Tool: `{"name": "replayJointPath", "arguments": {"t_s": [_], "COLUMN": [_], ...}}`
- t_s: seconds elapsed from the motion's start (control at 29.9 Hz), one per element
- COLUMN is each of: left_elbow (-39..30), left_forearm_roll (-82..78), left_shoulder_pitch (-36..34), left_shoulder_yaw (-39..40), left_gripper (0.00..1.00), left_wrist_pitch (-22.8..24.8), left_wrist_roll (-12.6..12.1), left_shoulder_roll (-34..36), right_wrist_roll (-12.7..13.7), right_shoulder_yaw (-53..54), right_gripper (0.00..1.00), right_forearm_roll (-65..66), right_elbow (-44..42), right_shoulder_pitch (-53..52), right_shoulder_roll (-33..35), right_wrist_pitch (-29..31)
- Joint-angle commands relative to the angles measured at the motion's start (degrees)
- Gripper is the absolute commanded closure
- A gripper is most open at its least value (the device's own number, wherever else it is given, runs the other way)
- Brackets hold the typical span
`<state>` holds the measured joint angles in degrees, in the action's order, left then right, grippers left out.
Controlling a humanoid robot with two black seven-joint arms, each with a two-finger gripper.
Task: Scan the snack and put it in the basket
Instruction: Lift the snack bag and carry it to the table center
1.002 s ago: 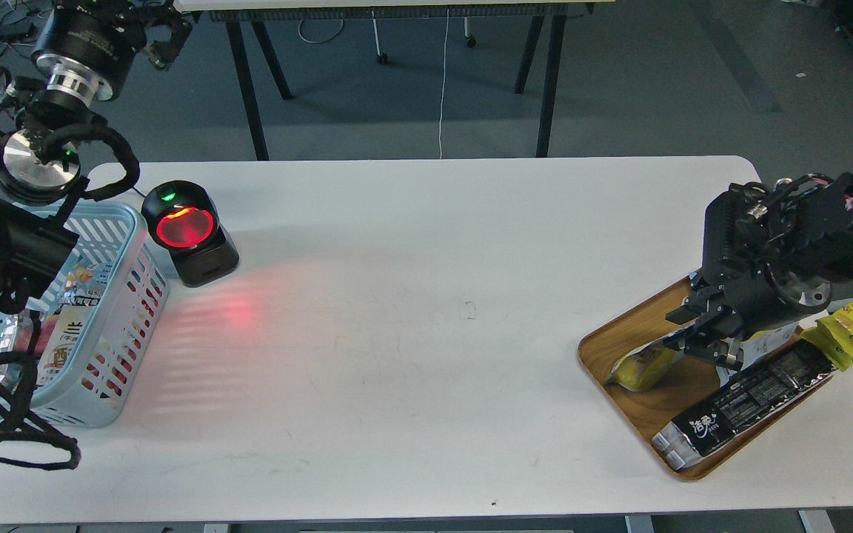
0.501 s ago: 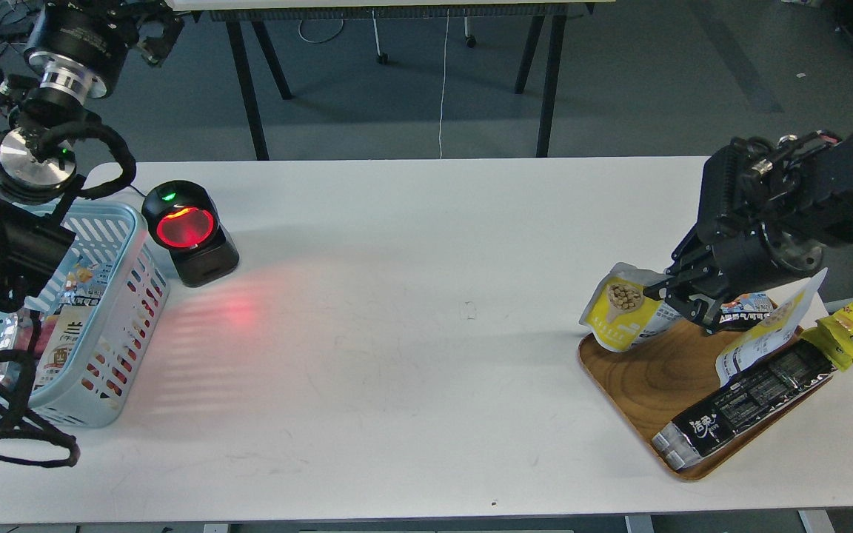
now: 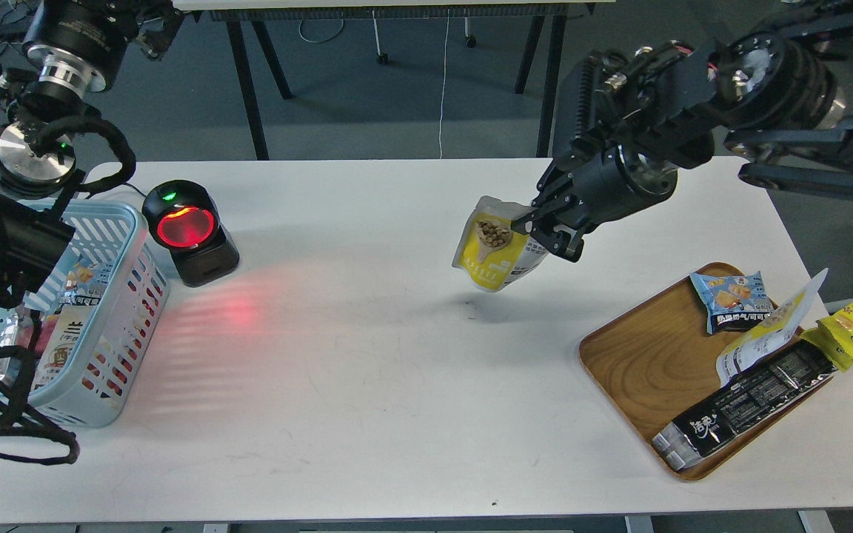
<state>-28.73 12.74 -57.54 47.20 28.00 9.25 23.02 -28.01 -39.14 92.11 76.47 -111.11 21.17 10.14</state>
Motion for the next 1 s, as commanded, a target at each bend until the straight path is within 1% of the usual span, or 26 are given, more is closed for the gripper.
{"name": "replayJointPath", "arguments": {"t_s": [0.0,0.1,0.3,0.43,0.77,0.97], "left_elbow": [-0.01,-0.01,-0.01,0.08,0.52,0.52], "left_forearm_roll": [0.0,0.0,0.0,0.0,0.0,0.0], "left_shoulder_pitch": [-0.03,-0.03,0.5,0.5,0.5,0.5], "left_shoulder_yaw": [0.0,0.0,0.0,0.09,0.09,0.09], "left_gripper": [0.0,0.0,0.0,0.0,0.0,0.0], "left_wrist_pitch": [0.0,0.0,0.0,0.0,0.0,0.0], "left_wrist_roll": [-0.02,-0.02,0.07,0.07,0.07,0.16], "left_shoulder_roll": [-0.08,-0.25,-0.08,0.01,0.01,0.01], "right_wrist_roll": [0.01,0.01,0.01,0.01,0.01,0.01], "right_shoulder_yaw": [1.43,1.78,2.13,3.01,2.75,2.31], "right_gripper": [1.0,1.0,1.0,1.0,1.0,1.0], "right_forearm_roll": [-1.49,-2.37,-2.46,-2.55,-2.11,-1.76], "right_elbow": [-1.58,-3.16,-5.1,-6.94,-8.61,-11.6], "right_shoulder_pitch": [1.24,1.51,1.6,3.62,8.1,10.38], "right_shoulder_roll": [-4.2,-7.28,-10.54,-12.73,-17.13,-18.53], "right_wrist_pitch": [-1.69,-2.4,-2.58,-3.72,-3.99,-3.9]}}
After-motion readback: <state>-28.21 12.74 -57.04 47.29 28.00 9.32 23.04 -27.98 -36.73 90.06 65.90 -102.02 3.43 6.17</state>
